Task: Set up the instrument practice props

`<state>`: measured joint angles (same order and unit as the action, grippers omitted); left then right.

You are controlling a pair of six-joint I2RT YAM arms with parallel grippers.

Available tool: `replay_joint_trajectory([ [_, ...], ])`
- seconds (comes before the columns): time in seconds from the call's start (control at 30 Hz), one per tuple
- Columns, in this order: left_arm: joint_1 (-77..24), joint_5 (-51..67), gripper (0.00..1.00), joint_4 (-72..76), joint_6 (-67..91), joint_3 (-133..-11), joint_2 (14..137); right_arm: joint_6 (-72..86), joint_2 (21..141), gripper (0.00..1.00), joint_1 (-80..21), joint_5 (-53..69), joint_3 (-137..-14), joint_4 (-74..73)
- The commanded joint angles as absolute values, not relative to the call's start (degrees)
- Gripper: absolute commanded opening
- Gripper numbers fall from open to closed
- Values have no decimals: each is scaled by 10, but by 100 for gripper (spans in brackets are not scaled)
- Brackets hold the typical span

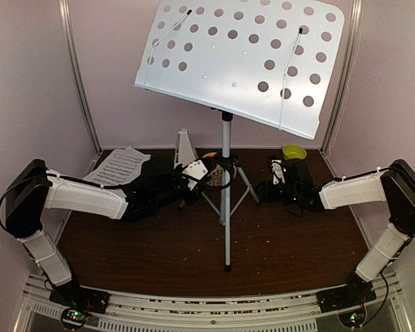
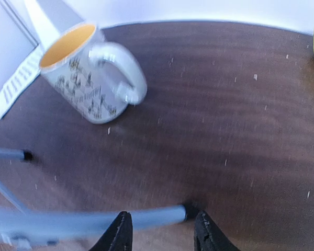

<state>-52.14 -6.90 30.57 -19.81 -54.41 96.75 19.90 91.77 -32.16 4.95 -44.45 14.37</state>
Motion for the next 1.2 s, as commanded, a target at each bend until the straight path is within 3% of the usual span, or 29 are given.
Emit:
replay_joint_trajectory([
  [0.0,-522,-89,14,332,-210,-537,955,194,948,41,-307,51,-502,163],
  [0.33,-522,-108,16,327,-162,-544,965,196,1005,41,-295,87,-586,140],
  [0.73,-522,-115,18,326,-164,-549,972,236,869,42,-285,107,-425,137],
  [1.17,-522,-115,18,330,-161,-552,977,344,947,31,-307,196,-404,211],
])
